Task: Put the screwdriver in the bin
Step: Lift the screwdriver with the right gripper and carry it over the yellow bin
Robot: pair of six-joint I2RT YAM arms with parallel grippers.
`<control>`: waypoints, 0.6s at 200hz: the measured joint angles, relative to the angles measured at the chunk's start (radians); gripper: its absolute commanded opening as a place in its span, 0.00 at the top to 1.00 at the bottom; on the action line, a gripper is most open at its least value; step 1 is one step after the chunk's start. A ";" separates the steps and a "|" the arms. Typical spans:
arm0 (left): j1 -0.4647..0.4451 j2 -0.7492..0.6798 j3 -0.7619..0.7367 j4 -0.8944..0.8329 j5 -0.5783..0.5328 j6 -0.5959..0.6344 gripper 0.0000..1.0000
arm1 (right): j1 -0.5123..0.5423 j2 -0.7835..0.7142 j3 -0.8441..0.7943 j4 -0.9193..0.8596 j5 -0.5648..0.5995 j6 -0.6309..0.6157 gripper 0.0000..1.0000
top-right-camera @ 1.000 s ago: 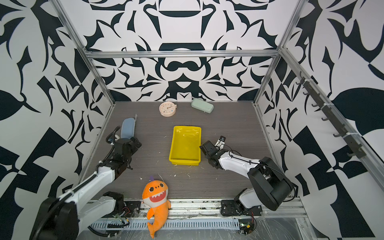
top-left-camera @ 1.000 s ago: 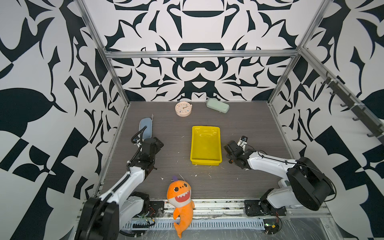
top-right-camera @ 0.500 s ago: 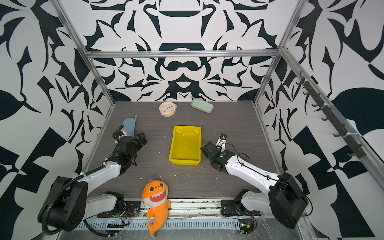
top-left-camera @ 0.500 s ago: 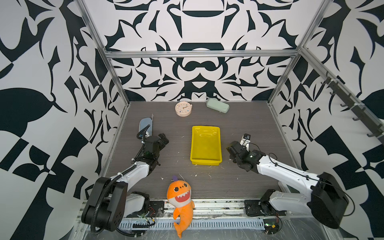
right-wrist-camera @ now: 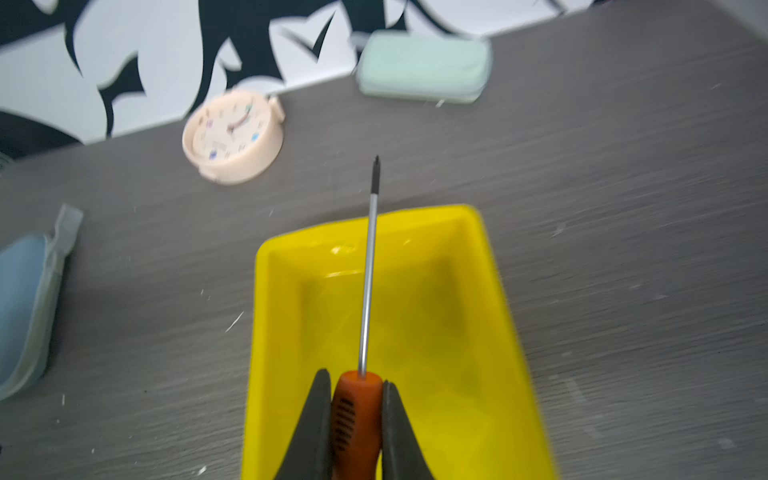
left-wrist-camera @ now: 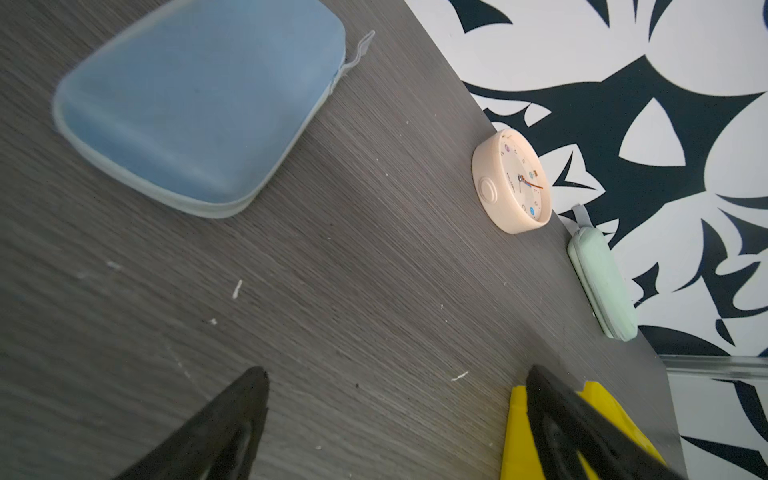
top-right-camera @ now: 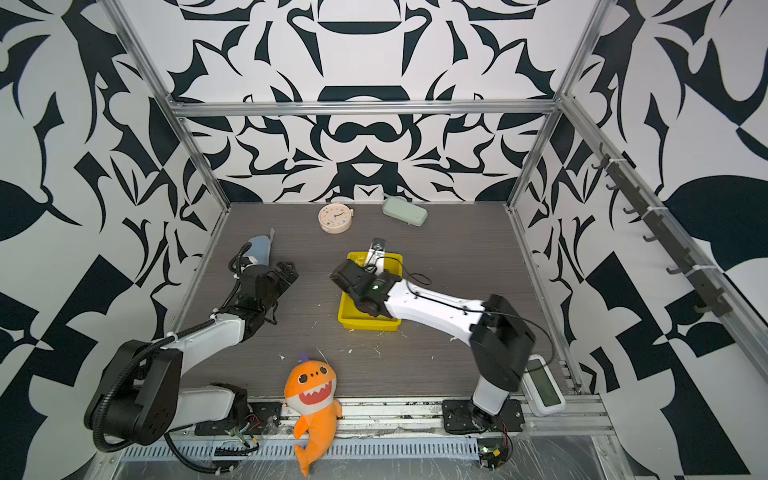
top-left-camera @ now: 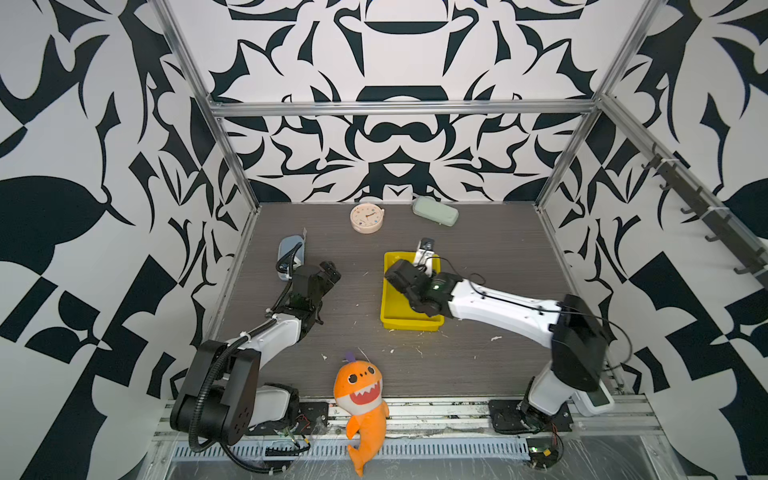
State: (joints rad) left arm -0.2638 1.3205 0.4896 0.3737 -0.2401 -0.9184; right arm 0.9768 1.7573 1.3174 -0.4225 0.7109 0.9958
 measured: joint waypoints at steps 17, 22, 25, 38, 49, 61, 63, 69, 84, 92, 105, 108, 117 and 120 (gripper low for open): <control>0.000 0.010 0.002 0.000 0.005 0.000 0.01 | 0.015 0.073 0.023 -0.016 -0.017 0.034 0.92; 0.000 0.012 0.002 0.000 0.007 0.000 0.00 | 0.017 0.087 0.023 -0.026 -0.024 0.043 0.92; 0.000 0.013 0.002 0.000 0.008 0.000 0.00 | 0.017 0.093 0.022 -0.031 -0.029 0.048 0.91; 0.000 0.018 0.002 0.000 0.015 -0.001 0.01 | 0.017 0.109 0.020 -0.042 -0.047 0.059 0.92; 0.000 0.022 0.004 0.000 0.023 -0.002 0.00 | 0.017 0.111 0.017 -0.046 -0.060 0.068 0.91; 0.000 0.027 0.006 0.002 0.032 -0.003 0.01 | 0.016 0.110 0.016 -0.046 -0.068 0.076 0.91; 0.000 0.029 0.008 0.002 0.034 -0.003 0.00 | 0.016 0.110 0.016 -0.046 -0.070 0.076 0.91; 0.000 0.031 0.009 0.002 0.039 -0.003 0.00 | 0.015 0.110 0.014 -0.045 -0.075 0.078 0.91; 0.000 0.031 0.010 0.004 0.047 -0.003 0.00 | 0.013 0.112 0.013 -0.045 -0.091 0.079 0.91; 0.000 0.031 0.010 0.004 0.049 -0.004 0.00 | 0.013 0.115 0.013 -0.043 -0.100 0.079 0.92; 0.000 0.032 0.010 0.004 0.051 -0.006 0.00 | 0.013 0.127 0.013 -0.043 -0.116 0.078 0.91; 0.000 0.033 0.010 0.004 0.052 -0.006 0.01 | 0.013 0.132 0.013 -0.043 -0.119 0.078 0.92; 0.000 0.035 0.010 0.004 0.055 -0.006 0.00 | 0.013 0.149 0.015 -0.044 -0.129 0.076 0.92; 0.000 0.035 0.010 0.004 0.055 -0.006 0.00 | 0.013 0.157 0.015 -0.044 -0.133 0.076 0.92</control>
State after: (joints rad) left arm -0.2638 1.3556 0.4992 0.3775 -0.1848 -0.9245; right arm 0.9897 1.9141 1.3327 -0.4664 0.5781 1.0718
